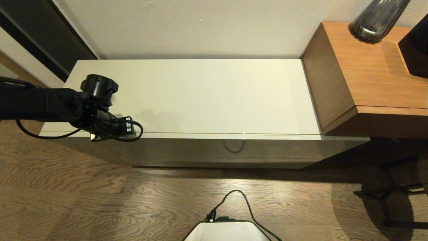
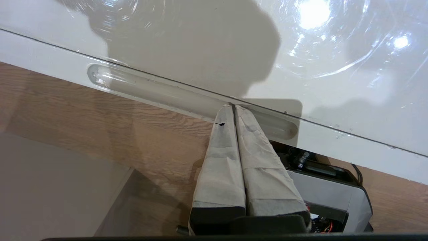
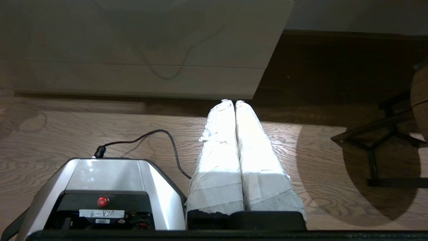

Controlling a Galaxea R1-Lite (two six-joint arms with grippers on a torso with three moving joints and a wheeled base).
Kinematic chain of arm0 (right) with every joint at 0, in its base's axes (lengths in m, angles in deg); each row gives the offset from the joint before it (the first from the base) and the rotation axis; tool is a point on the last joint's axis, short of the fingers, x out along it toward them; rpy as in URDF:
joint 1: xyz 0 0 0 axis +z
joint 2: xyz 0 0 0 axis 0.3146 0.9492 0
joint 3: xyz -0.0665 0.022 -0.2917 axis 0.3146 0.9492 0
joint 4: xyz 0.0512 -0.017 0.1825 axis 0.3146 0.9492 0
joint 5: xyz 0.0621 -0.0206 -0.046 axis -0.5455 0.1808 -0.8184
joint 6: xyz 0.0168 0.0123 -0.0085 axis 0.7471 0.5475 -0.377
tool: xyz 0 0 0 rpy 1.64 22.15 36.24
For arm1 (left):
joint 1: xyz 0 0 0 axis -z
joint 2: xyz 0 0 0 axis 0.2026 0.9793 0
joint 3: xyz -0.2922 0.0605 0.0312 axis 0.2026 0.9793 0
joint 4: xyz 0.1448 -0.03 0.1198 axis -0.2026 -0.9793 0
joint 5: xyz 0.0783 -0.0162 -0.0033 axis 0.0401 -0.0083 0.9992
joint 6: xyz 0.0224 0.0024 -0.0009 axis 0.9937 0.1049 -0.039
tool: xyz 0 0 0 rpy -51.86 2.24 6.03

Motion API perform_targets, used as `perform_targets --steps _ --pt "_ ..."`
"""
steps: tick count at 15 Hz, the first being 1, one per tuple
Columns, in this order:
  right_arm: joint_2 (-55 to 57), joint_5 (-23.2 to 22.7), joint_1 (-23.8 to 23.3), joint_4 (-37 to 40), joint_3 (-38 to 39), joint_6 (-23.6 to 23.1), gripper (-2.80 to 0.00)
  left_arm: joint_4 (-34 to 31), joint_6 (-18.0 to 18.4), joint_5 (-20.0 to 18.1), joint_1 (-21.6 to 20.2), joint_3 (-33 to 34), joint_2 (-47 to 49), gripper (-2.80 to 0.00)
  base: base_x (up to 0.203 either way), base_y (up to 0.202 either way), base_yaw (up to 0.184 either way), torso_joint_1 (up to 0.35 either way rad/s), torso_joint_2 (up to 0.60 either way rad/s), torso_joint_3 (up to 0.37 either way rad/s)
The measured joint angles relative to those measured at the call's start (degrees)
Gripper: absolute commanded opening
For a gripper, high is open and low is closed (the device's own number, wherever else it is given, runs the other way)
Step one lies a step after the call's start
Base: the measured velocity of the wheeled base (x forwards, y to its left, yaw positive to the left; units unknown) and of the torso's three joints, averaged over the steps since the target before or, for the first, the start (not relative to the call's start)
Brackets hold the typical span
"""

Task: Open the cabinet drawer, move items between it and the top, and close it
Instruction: Open the drawer

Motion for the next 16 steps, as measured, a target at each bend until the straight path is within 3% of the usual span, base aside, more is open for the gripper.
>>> perform_targets --steps 7,12,14,16 --pt "0.0 0.0 0.0 0.0 0.0 0.0 -2.8 -0.5 -0.4 -2.4 0.0 14.4 -4.2 -2.8 0.0 0.0 0.0 0.0 0.0 0.0" --pt "0.0 0.0 0.0 0.0 0.0 0.0 -2.8 -0.5 -0.8 -8.7 0.4 27.4 -11.9 -2.8 0.0 0.0 0.0 0.0 0.0 0.0" --pt "0.0 0.0 0.0 0.0 0.0 0.0 -2.8 0.3 -0.9 -9.3 0.5 29.1 -15.1 -2.8 0.0 0.0 0.0 0.0 0.0 0.0" --pt "0.0 0.0 0.0 0.0 0.0 0.0 -2.8 2.2 -1.8 -9.1 0.7 26.1 -15.3 -2.8 0.0 0.0 0.0 0.0 0.0 0.0"
